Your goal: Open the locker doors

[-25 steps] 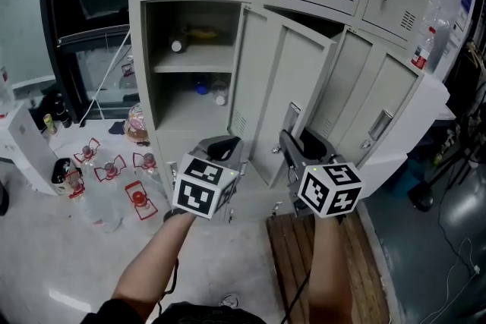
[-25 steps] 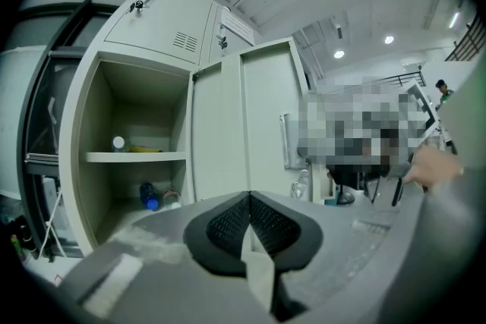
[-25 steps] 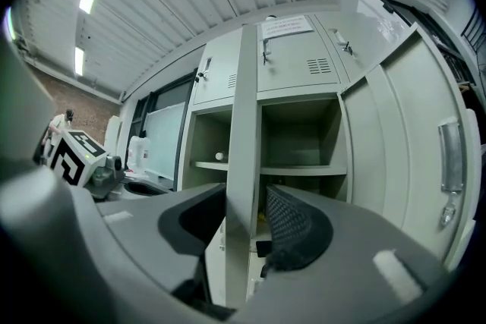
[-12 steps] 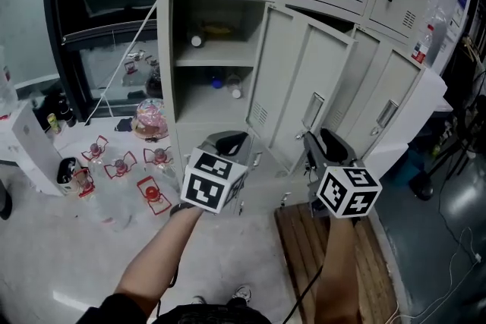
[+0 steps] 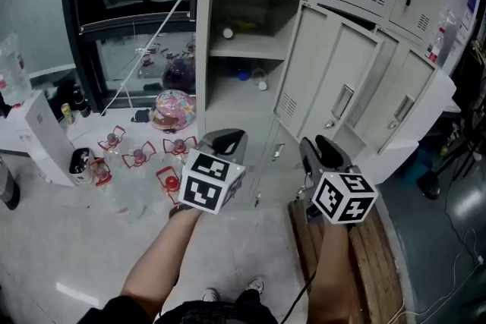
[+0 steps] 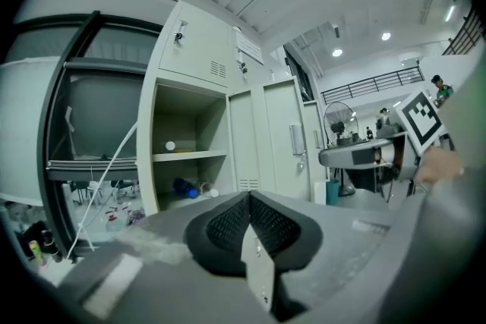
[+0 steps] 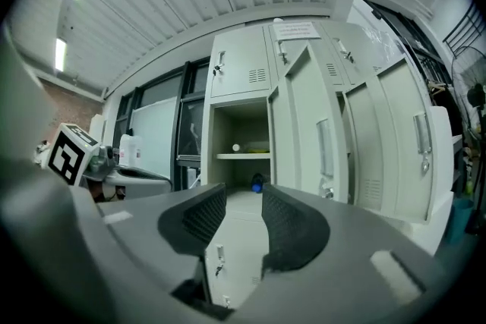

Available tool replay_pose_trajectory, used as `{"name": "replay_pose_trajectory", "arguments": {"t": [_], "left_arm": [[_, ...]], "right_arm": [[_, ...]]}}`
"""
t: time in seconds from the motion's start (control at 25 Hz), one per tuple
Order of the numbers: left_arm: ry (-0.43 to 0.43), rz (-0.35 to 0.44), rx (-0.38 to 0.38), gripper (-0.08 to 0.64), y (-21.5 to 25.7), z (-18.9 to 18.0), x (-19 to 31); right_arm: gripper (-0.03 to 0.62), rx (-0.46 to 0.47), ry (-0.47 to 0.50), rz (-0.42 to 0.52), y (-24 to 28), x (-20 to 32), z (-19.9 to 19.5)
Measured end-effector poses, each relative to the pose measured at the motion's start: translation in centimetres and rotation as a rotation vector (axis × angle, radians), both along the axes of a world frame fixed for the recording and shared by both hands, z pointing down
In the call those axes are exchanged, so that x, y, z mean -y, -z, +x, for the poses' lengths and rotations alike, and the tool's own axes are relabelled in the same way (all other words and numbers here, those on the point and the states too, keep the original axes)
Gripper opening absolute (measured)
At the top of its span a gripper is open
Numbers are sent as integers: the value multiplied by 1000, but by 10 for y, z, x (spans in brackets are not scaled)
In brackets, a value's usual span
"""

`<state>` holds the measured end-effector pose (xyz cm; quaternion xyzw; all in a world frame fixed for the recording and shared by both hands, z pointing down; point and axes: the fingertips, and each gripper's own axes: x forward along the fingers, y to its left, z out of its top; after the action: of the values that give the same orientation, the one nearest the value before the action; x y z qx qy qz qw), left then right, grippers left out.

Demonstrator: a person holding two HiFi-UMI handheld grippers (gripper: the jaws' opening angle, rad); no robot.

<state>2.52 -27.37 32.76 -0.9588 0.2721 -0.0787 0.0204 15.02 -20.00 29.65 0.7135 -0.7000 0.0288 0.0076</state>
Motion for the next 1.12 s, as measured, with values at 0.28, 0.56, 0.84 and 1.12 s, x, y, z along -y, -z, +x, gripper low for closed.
{"name": "replay_pose_trajectory", "arguments": {"t": [0.28, 0.56, 0.84, 1.12], "left_arm": [[70, -14, 2, 0, -16, -66, -1], [162, -21, 7, 2, -20, -133, 8], [243, -25, 9, 2, -20, -185, 20], [261, -25, -17, 2, -12, -201, 23]], "right_arm": [[104, 30, 71, -32, -24, 14, -64], [40, 7, 126, -32, -26, 31, -110], [0, -10, 175, -32, -31, 44, -146], [0, -17, 192, -19, -28, 49, -155]]}}
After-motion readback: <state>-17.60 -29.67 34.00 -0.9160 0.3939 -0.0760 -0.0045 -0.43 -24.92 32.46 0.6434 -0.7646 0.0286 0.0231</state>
